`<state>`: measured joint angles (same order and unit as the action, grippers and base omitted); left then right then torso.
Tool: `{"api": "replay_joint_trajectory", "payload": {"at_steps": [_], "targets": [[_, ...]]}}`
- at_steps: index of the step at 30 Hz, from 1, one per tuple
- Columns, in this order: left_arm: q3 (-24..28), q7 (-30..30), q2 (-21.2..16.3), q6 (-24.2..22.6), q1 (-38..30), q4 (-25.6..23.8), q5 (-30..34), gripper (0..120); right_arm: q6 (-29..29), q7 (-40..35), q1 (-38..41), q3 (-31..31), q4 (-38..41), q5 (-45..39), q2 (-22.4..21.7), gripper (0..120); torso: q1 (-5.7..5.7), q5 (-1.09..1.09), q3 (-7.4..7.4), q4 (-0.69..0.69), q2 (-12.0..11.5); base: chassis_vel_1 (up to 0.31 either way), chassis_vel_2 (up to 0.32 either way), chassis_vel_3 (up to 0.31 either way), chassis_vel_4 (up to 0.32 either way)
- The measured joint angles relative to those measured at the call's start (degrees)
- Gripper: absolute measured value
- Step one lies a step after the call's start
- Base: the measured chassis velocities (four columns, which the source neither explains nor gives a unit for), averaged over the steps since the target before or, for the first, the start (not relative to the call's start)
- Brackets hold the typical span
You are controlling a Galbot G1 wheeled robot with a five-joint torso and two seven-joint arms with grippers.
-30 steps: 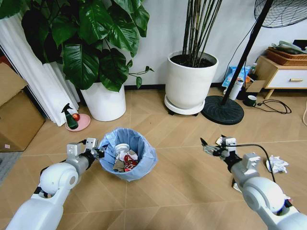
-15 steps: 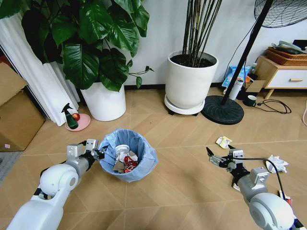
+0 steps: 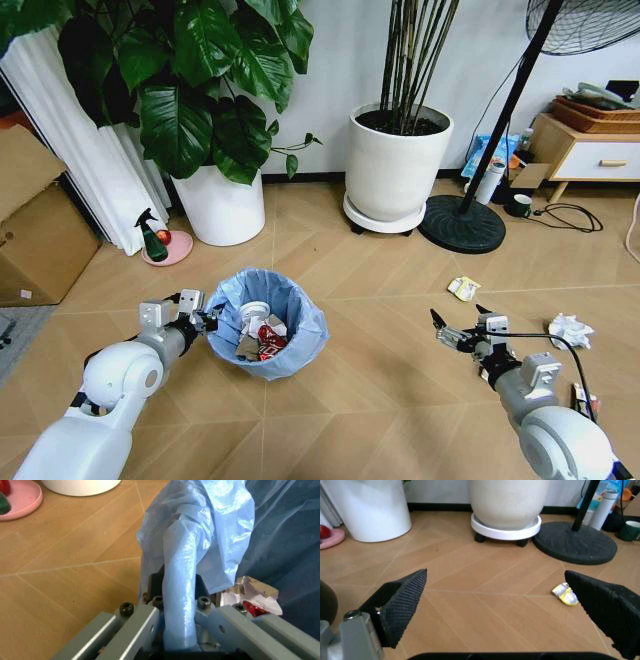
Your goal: Pick up the trash bin and place the garbage on the floor into it.
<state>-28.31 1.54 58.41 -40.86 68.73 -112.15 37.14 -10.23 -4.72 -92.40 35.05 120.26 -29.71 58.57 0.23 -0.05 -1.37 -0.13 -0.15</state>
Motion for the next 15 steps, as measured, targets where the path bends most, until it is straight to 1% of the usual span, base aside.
{"api": "replay_joint_trajectory", "payload": {"at_steps": [12,15], "targets": [[-0.08,-0.21,0.23,0.09,0.02,0.16,-0.02,0,0.12,0.01,-0.53,0.39,-0.12,0.23,1.47,100,0.00,-0.01,0.00,0.00,0.00,0.077,-0.077,-0.077,0.078],[-0.09,-0.25,0.32,0.16,0.02,0.24,-0.06,0,0.36,0.01,-0.60,0.48,-0.44,0.27,1.86,100,0.00,-0.01,0.01,0.00,0.00,0.050,-0.039,-0.032,0.054]]}}
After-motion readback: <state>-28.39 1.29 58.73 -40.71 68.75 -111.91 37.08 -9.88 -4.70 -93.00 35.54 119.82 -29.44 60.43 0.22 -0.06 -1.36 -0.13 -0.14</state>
